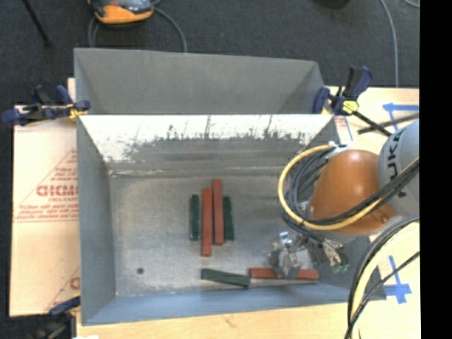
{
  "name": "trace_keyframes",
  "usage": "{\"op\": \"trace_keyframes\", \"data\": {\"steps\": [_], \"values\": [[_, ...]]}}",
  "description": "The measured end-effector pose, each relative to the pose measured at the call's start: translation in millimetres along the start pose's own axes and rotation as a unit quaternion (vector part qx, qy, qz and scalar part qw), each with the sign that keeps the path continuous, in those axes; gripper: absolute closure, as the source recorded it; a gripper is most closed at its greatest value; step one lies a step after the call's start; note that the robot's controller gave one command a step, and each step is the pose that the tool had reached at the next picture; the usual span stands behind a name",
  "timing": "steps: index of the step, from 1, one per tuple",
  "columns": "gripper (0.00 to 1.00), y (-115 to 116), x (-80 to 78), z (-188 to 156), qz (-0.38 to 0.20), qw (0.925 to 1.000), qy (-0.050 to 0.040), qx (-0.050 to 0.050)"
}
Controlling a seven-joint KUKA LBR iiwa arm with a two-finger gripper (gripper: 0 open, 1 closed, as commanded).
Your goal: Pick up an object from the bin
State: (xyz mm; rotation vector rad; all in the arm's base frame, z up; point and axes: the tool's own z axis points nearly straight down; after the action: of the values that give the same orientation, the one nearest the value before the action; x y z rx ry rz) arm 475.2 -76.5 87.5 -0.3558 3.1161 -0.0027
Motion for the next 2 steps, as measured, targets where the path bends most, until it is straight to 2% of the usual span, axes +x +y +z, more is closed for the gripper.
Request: {"op": "trace_keyframes", "data": {"steps": [1,2], "values": [[0.00,-0.5,-1.8,-1.0,0.000,1.0000,-0.0022,0.001],[0.00,-0.5,-1.8,-1.1,0.000,1.0000,-0.0022,0.001]]}}
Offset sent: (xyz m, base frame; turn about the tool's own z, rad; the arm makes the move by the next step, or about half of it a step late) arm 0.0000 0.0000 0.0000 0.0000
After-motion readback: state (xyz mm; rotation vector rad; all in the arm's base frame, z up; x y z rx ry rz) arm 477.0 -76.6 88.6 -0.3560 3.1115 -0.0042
